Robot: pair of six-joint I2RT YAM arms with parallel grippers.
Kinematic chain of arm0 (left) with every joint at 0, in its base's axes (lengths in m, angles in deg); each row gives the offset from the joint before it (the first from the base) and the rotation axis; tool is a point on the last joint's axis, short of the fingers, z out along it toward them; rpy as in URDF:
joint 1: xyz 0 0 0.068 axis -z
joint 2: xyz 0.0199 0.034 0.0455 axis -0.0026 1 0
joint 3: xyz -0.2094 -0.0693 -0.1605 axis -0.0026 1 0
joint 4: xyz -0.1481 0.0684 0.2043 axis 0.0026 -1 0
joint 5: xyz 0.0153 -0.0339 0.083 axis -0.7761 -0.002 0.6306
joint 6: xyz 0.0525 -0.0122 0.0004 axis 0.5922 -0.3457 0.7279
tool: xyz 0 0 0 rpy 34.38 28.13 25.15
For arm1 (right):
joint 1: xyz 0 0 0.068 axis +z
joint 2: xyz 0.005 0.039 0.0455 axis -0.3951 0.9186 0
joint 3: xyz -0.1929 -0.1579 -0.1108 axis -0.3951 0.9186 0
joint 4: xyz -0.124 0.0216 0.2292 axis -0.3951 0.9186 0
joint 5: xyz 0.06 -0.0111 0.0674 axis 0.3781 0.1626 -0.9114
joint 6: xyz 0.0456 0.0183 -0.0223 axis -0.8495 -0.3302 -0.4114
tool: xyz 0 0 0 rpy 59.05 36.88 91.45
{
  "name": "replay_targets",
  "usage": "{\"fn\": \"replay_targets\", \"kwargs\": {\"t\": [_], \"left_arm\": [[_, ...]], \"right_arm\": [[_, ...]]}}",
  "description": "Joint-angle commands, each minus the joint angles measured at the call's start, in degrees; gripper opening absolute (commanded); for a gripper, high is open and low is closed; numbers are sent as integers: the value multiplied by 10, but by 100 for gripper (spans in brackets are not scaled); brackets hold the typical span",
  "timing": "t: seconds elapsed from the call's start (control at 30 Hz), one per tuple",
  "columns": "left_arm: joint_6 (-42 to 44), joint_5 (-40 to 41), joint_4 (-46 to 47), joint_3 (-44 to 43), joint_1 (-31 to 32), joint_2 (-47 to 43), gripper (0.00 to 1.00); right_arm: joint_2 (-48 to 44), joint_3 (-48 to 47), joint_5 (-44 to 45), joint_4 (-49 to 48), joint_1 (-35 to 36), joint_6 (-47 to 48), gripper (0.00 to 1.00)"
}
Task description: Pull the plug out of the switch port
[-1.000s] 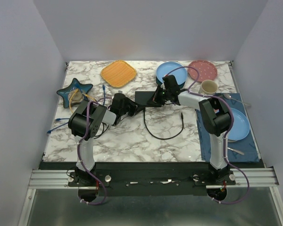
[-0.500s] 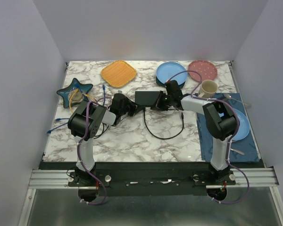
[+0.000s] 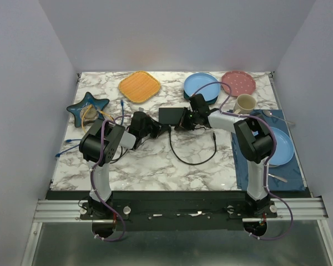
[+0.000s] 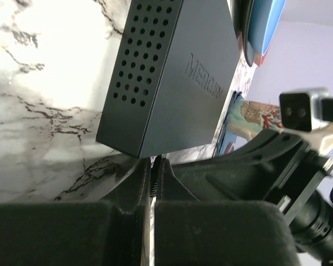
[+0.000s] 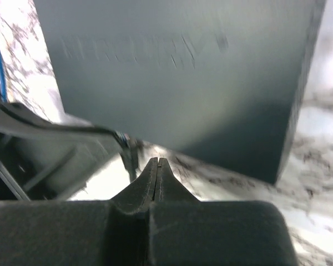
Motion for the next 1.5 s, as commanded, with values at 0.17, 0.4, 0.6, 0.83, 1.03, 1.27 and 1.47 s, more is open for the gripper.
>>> {"fn": "replay_targets", "kwargs": {"t": [0.17,0.4,0.6,0.83,1.03,1.27,1.47], "left_arm": [[41,-3,-96,41,-1,4,0],[67,2,-133,78,-1,-65,0],[161,58,-275,55,-2,-274,0],[295,161,-475,-81,-27,-477,0],[308,162,-562,-139,-171,-516,0],[276,264,-575,-194,-324,-478,2],[237,271,-671,-258,-359,-348,81]], "right_arm": [[55,-82,24,40,0,3,1],[18,-67,31,39,0,4,1],[-177,46,80,-25,21,19,4],[-347,145,86,-39,55,30,31],[-442,223,76,-41,62,25,33],[-527,286,86,-37,66,40,33],[-555,315,79,-38,66,41,33]]}}
